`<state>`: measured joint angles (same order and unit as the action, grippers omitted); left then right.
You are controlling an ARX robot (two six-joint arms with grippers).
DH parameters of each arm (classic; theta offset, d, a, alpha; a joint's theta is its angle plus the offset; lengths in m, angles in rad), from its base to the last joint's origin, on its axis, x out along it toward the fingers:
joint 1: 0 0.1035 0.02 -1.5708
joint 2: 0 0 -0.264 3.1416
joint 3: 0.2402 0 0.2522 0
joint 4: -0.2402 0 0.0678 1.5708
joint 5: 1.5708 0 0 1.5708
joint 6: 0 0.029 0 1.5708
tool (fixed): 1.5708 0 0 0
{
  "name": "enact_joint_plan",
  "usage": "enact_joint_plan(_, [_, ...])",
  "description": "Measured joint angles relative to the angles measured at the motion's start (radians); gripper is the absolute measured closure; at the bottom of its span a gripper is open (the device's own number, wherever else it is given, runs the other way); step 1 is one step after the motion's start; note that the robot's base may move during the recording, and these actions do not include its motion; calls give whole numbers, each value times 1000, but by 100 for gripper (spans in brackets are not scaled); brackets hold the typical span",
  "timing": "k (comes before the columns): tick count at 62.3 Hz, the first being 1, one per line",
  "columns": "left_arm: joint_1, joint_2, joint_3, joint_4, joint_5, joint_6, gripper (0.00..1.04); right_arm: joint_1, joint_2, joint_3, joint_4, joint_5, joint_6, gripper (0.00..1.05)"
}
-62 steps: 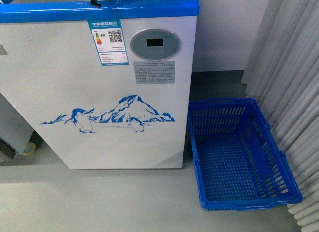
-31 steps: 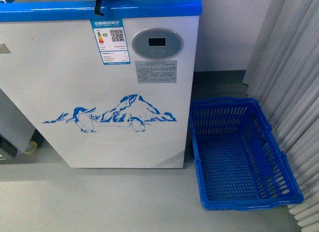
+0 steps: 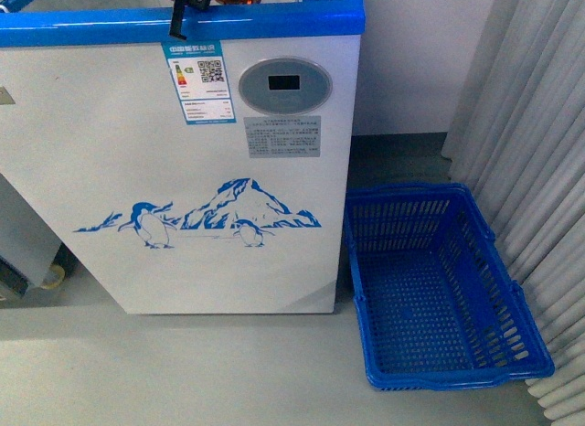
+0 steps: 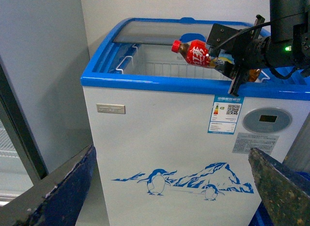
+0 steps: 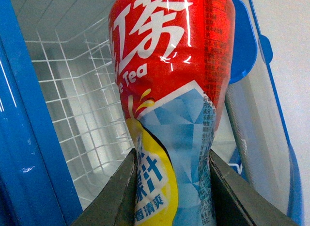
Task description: Put drink in fridge
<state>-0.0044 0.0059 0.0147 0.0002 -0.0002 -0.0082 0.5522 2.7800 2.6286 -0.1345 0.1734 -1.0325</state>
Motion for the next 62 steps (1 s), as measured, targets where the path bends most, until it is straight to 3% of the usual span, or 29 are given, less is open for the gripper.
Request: enact_joint_plan(62, [0, 0, 0, 0, 0, 0, 8, 0, -2, -13, 41, 12, -2, 71])
